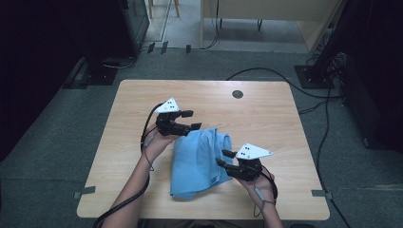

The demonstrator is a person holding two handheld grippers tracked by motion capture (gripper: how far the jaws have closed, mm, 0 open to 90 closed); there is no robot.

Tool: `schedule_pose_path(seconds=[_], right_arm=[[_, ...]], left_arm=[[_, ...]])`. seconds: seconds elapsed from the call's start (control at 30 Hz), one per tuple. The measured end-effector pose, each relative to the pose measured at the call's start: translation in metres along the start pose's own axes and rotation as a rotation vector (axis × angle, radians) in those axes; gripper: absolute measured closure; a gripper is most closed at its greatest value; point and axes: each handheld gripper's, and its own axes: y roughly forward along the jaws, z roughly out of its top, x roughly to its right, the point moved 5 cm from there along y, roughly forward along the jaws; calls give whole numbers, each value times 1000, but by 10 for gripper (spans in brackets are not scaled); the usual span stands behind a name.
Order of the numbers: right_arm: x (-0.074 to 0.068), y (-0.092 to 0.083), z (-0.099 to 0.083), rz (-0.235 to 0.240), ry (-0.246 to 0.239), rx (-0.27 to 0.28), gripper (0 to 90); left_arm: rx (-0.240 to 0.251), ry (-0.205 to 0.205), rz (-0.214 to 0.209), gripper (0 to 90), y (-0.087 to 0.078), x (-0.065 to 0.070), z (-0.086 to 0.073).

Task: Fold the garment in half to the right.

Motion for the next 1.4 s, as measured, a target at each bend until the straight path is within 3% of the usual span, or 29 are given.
schedule_pose_path(seconds=[0.07,0.1,0.37,0.47,0.57,0.7,0.73,0.87,1.0,1.07,1.13,1.17,1.2,1.4], right_arm=[[-2,0,1,-4,-16,19,563],[-2,0,1,-4,-16,19,538],[-5,-4,9,14,-46,44,532],[-6,-3,8,20,-50,38,530],[-8,8,1,53,-68,2,516],[-8,12,-2,76,-69,5,498],[-6,20,-8,112,-66,-13,498],[-5,27,-13,126,-65,-33,494],[-1,31,-17,132,-49,-41,488],[3,34,-23,130,-34,-59,488],[6,37,-29,134,-14,-68,488],[6,37,-29,134,-14,-68,488],[7,38,-30,131,-14,-70,488],[12,42,-37,81,-36,-120,487]], left_arm=[[0,0,0,323,0,0,0],[-24,-4,8,323,1,-2,-9],[-32,-15,17,323,-2,-6,-15],[-36,-17,22,323,-4,-7,-16],[-40,-18,22,322,-4,-7,-19],[-46,-15,29,322,-4,-8,-22],[-46,-15,29,322,-4,-8,-22],[-64,-6,41,322,-2,-8,-25],[-69,-11,46,322,-3,-9,-28],[-95,9,85,313,-4,-11,-34],[-95,9,85,309,-4,-11,-34],[-95,9,85,309,-4,-11,-34],[-111,17,111,309,-7,-12,-40],[-106,6,119,309,-13,-14,-42]])
